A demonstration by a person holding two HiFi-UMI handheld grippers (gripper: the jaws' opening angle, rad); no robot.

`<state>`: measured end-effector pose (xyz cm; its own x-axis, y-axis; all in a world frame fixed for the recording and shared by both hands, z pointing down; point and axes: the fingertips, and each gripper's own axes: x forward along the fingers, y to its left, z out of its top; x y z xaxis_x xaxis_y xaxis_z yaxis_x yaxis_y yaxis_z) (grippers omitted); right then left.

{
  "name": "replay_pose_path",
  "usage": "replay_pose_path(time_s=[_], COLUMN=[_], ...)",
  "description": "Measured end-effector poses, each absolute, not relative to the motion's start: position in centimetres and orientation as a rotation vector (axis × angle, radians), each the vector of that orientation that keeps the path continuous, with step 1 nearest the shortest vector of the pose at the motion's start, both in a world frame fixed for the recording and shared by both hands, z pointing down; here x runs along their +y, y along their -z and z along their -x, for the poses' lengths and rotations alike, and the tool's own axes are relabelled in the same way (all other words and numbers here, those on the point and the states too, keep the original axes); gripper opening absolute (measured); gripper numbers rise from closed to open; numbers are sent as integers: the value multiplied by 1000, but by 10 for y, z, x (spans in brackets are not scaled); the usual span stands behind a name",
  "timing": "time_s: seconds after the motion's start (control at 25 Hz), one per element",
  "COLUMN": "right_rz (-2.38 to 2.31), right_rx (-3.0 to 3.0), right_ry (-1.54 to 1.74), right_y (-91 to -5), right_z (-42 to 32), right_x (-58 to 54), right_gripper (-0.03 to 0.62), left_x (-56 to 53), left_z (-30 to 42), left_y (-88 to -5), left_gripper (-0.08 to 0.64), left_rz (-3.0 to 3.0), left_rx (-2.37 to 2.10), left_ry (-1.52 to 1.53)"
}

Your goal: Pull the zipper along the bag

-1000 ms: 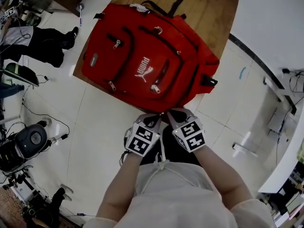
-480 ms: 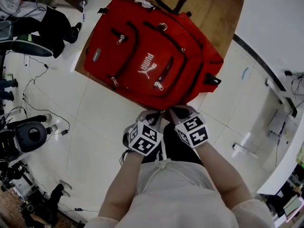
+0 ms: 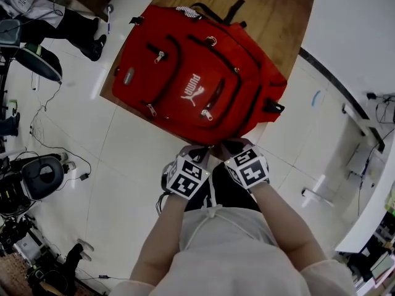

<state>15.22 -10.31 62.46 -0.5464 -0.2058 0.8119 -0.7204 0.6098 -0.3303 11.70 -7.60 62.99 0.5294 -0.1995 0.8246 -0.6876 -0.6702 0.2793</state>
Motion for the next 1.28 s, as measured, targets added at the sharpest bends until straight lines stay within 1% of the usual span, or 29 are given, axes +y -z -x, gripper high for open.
replay_pose_path(time_s=[0.12,0.24,0.36,0.6,0.96,1.28], right_rz=[-728,-734,-742,-761,-768,-804], right_rx=[-2051,-2039,-2031,-1992,-1957,-1907], right_ry=[-827,-798,-803,-809,-804,-843], right_y=[-626,-627,-626,-626,-626,-626], right_z=[-153,-152,-152,-152,-154,-151], right_x=[-103,-104,-104,-107,-105,-108], right_gripper=[6,8,6,8,8,8], left_x=[-77,-81,-85,-90,-106,-124], left_z=[-111,-85,-59,-51,-12,15], left_y=[-631,-632,-634,-632,-633,-628], left_gripper=[9,9,9,11,11,12], left_rz=[-2188,-2174,-2143,-2163,-2189,-2185], left_rx=[-713,-753,-794,-791,-832,-828], left_ry=[-1123,-1176,-1131,-1104,-1132,-1088])
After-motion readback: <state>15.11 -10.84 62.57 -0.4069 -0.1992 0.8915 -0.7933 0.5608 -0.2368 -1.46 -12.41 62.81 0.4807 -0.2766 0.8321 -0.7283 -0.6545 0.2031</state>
